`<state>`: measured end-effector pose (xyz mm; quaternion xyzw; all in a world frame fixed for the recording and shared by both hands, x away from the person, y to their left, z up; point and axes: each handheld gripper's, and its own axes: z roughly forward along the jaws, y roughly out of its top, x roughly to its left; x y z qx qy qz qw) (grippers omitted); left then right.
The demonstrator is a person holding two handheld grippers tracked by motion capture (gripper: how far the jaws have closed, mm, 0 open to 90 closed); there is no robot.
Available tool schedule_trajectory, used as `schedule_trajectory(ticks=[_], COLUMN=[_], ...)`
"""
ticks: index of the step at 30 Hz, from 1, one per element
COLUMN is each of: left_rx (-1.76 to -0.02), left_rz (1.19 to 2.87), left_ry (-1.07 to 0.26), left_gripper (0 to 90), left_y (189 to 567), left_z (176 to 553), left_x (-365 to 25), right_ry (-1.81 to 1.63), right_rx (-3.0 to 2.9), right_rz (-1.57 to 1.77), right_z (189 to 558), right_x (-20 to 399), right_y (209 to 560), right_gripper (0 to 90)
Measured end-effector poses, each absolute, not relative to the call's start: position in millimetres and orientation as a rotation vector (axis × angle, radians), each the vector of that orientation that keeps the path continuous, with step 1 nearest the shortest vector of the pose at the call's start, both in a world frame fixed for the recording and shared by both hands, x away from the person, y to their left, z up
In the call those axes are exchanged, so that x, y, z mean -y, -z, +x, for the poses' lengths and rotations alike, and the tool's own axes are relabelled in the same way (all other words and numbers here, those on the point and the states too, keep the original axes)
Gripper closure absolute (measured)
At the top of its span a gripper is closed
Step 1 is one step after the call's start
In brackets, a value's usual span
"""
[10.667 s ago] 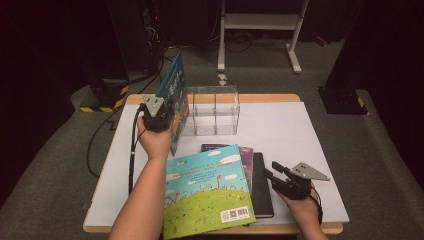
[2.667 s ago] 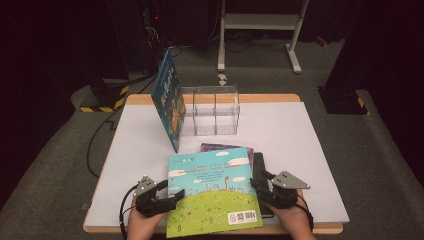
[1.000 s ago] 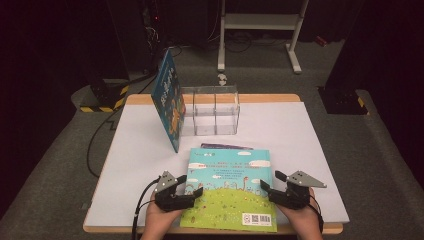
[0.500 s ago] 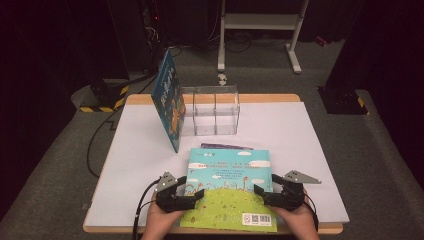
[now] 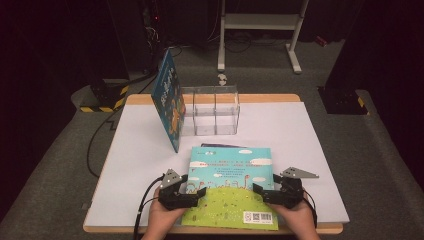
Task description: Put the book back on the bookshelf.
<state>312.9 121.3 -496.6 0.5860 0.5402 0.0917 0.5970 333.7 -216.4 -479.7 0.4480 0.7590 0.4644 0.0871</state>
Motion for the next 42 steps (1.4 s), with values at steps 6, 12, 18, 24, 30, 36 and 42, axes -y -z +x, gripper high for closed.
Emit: schedule_trajectory(ticks=[6, 12, 18, 24, 30, 36, 42], left_rx=[-1.255, -1.236, -1.229, -1.260, -1.271, -1.263, -1.266], left_rz=[1.383, 1.367, 1.325, 1.312, 1.308, 1.337, 1.338], left_ry=[-0.194, -0.201, -0.174, -0.089, -0.057, -0.087, -0.098], left_gripper=[13.6, 14.1, 14.6, 11.7, 11.5, 11.8, 11.8], left_y=[495, 494, 498, 500, 499, 496, 494], left_z=[336, 352, 349, 348, 346, 345, 344], left_x=[-118, -115, -119, -121, -116, -116, -115], right_ry=[-1.352, -1.347, -1.384, -1.418, -1.392, -1.379, -1.363], right_rx=[-2.258, -2.250, -2.228, -2.272, -2.278, -2.278, -2.263], right_rz=[1.352, 1.405, 1.382, 1.385, 1.407, 1.417, 1.405], right_z=[355, 378, 373, 365, 363, 363, 361], right_x=[221, 226, 230, 232, 230, 229, 227], right_y=[476, 479, 483, 486, 484, 484, 482], right_gripper=[13.5, 13.3, 13.5, 13.3, 13.3, 13.4, 13.5])
